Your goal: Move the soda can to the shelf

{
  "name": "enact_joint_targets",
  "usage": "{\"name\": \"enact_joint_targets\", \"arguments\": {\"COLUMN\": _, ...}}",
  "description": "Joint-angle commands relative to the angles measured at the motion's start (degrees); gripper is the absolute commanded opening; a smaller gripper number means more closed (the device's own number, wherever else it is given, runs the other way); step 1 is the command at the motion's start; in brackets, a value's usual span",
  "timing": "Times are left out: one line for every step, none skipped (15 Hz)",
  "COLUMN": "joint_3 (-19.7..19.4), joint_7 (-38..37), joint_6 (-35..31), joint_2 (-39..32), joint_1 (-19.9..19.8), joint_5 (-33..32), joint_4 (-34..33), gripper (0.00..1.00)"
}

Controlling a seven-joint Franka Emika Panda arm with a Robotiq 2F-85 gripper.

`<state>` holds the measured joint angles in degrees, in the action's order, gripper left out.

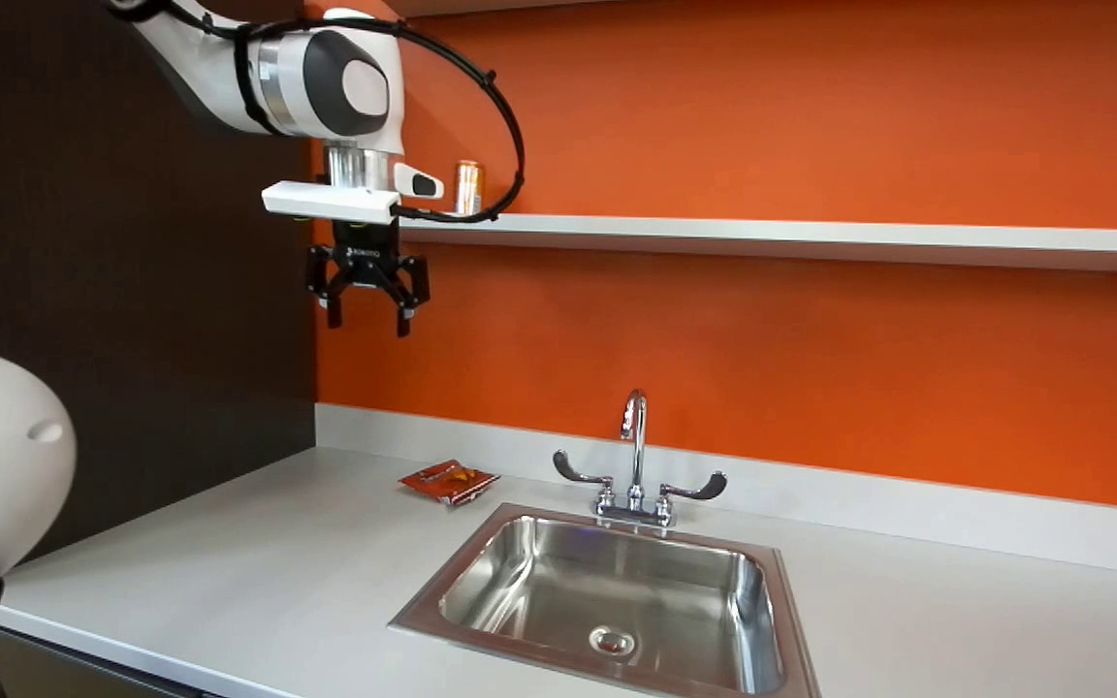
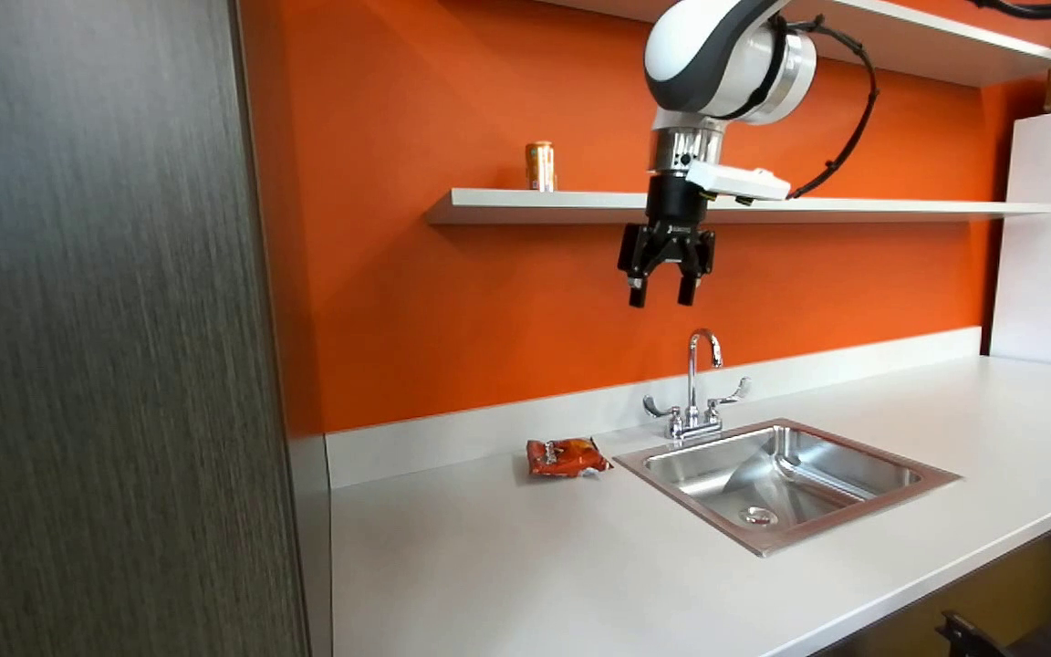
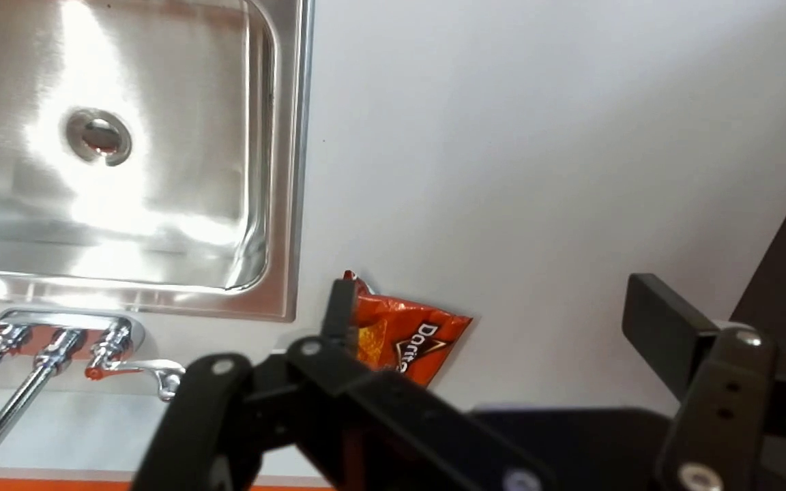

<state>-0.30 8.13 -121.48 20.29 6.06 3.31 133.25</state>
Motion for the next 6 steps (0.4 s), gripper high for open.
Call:
{"name": "enact_joint_targets", "arguments": {"joint_3": -0.25, "joint_7": 2.00, "joint_6": -1.05, "joint_2": 0.55, "joint_1": -0.21, "joint_5": 1.96, "joint_4": 2.59, "gripper": 1.00}}
{"name": "enact_joint_targets", "arguments": {"joint_3": -0.29, "joint_7": 1.68, "joint_6": -1.05, "joint_2": 0.65, "joint_1": -0.23, "joint_5": 2.36, "joint_4": 3.13, "gripper": 1.00}}
{"name": "enact_joint_targets", "arguments": {"joint_3": 0.41, "joint_7": 0.21, "joint_6": 0.12, "joint_2": -0.03, "joint_1": -0.60, "joint_5": 0.96, "joint_4": 1.65, "gripper": 1.00}}
{"name": "enact_joint_targets", "arguments": {"joint_3": 0.35, "joint_7": 0.21, "joint_6": 0.09, "joint_2": -0.03, "joint_1": -0.61, "joint_5": 1.22, "joint_4": 2.11, "gripper": 1.00}}
{"name": "enact_joint_targets", "arguments": {"joint_3": 0.32, "joint_7": 0.21, "joint_6": 0.03, "joint_2": -0.03, "joint_1": -0.61, "joint_5": 1.36, "joint_4": 2.37, "gripper": 1.00}}
{"name": "enact_joint_targets", "arguments": {"joint_3": 0.31, "joint_7": 0.21, "joint_6": -0.02, "joint_2": -0.03, "joint_1": -0.61, "joint_5": 1.40, "joint_4": 2.49, "gripper": 1.00}}
